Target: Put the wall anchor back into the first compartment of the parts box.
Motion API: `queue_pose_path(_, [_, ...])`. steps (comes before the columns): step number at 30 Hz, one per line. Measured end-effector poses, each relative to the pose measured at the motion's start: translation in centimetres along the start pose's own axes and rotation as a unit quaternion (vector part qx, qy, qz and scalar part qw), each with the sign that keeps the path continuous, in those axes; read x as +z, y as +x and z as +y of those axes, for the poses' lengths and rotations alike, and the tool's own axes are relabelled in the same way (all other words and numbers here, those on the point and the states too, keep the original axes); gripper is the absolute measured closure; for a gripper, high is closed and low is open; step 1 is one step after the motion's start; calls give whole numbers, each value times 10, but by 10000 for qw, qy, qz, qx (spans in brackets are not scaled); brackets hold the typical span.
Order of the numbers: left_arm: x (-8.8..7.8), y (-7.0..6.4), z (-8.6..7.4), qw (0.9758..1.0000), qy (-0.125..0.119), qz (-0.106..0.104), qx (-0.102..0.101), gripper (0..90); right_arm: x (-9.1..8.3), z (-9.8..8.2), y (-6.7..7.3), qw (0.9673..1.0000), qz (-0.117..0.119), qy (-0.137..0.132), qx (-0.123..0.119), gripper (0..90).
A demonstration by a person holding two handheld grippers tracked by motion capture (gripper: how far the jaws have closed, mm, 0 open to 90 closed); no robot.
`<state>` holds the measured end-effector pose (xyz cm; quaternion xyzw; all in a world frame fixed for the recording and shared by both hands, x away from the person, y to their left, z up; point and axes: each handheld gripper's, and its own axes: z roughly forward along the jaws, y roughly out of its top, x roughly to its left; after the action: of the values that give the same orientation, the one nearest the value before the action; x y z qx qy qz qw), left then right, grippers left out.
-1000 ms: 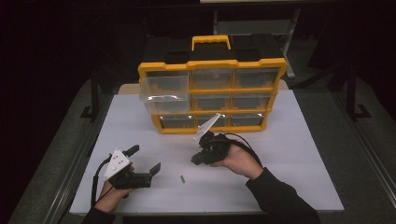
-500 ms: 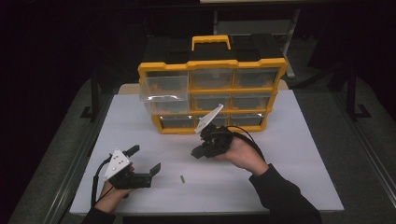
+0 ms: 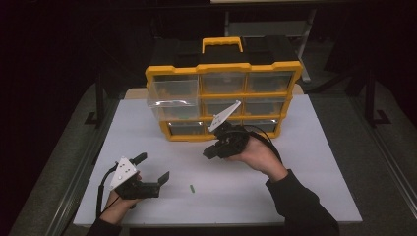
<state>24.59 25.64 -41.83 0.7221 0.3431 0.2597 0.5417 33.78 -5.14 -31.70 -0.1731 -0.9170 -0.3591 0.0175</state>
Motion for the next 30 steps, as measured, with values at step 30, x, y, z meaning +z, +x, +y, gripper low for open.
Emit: queue_pose_path(30, [1,-2,0,10000,-27,-12,-46,0,-41,28,-12,9991,-269,-318,-108,843])
